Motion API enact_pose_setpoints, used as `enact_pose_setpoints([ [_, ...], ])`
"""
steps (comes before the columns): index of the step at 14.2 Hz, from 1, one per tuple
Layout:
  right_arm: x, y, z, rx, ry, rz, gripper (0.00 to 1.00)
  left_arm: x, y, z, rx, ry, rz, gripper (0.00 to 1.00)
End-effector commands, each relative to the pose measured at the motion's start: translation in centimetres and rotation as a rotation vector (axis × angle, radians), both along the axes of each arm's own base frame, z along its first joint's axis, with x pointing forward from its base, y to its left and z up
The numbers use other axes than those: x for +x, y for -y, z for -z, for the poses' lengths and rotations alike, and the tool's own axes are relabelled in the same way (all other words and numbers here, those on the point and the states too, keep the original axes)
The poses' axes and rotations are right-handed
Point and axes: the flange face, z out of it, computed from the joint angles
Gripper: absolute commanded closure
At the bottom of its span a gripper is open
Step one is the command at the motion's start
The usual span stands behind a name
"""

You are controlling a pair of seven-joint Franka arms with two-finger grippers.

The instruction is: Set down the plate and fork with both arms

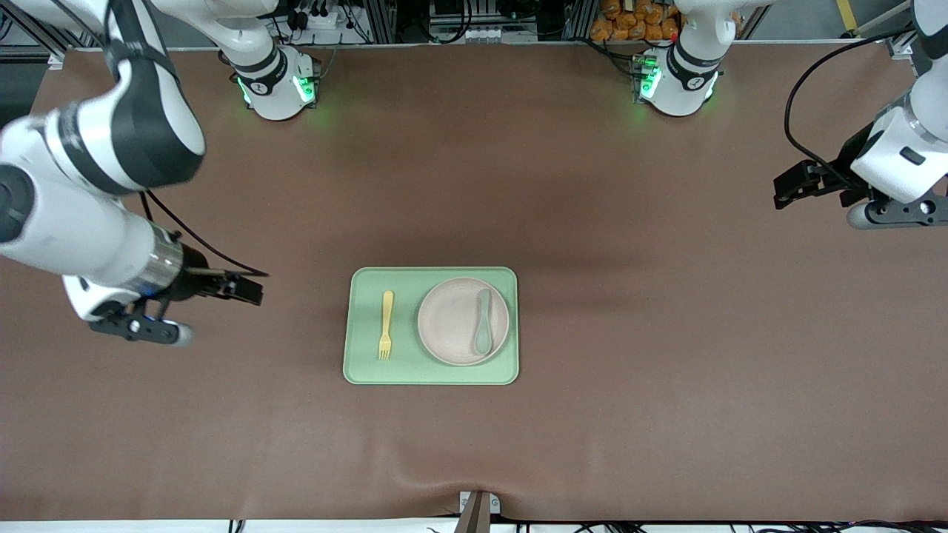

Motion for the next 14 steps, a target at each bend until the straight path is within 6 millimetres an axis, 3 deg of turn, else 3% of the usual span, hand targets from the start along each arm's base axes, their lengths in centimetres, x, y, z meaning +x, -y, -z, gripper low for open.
enact_pose_setpoints([
  [1,-3.9,1.4,-5.3,-0.009,0.052,0.012,0.00,-0.9,-0.1,-0.5,0.006,0.028,-0.001,0.00],
  [4,-7.4,1.8,-9.5,-0.026,0.109,-0.020,0.00,-0.6,-0.2,-1.7,0.000,0.055,0.014,0.00],
  [6,-9.2,3.5,-10.1,-0.045,0.118,-0.061,0.00,-0.4,-0.3,-2.2,-0.001,0.065,0.013,0.00],
  [9,-9.9,4.2,-10.5,-0.054,0.119,-0.110,0.00,-0.4,-0.4,-2.2,0.001,0.063,0.016,0.00],
  [14,-8.9,4.7,-11.3,-0.058,0.143,-0.105,0.00,-0.4,-0.6,-3.2,-0.001,0.069,0.037,0.00],
])
